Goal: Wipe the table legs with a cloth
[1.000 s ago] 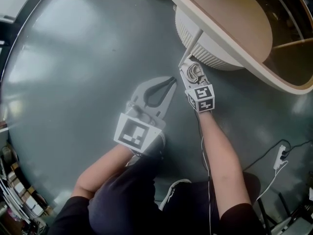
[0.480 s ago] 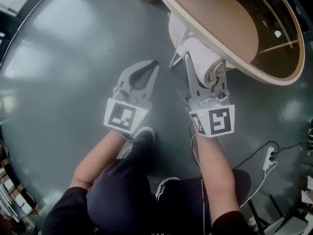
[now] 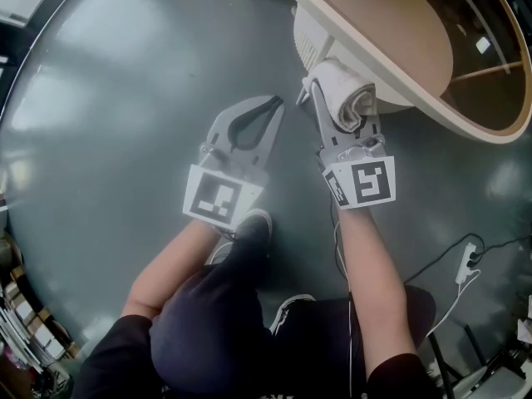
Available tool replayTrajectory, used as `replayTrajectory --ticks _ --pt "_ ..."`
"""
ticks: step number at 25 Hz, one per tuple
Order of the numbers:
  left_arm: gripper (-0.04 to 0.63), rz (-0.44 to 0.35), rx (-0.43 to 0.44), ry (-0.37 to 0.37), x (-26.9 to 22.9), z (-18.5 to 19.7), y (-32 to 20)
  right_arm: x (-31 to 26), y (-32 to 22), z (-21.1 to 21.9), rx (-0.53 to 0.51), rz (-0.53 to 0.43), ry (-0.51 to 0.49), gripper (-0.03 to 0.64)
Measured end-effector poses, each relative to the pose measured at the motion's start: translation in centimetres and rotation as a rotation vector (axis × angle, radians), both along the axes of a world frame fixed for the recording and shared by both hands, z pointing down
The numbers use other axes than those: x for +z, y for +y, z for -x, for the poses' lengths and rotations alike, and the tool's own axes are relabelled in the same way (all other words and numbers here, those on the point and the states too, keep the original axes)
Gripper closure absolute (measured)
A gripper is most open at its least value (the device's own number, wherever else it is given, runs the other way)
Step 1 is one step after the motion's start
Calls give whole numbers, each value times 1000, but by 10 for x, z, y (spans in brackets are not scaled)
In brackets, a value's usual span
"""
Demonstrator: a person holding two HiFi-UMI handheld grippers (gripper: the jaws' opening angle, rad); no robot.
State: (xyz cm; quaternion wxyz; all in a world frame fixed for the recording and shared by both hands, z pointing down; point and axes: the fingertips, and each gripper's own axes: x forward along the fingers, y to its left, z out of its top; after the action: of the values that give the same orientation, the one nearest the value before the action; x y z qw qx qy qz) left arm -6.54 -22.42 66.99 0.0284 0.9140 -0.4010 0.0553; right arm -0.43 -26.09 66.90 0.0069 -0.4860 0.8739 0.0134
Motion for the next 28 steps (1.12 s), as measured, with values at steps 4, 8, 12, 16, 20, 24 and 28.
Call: replayTrajectory --ticks 4,8,12,16,20,24,28 --pt "586 38 6 12 11 -3 -4 54 4 4 -6 103 21 531" --pt "586 41 27 17 13 -7 -6 104 -5 -5 21 193 40 531" --pt "586 60 45 10 23 -5 -5 152 -16 -10 42 305 53 531" --pt "586 80 48 2 37 -2 -10 206 -16 -9 29 416 132 531" --pt "586 108 49 -11 50 2 -13 239 -17 -11 -8 482 116 528" --pt "588 138 51 -31 64 8 -14 250 -18 -8 -51 513 60 528" --pt "586 189 50 -27 64 8 -10 257 -3 -15 -81 630 101 529"
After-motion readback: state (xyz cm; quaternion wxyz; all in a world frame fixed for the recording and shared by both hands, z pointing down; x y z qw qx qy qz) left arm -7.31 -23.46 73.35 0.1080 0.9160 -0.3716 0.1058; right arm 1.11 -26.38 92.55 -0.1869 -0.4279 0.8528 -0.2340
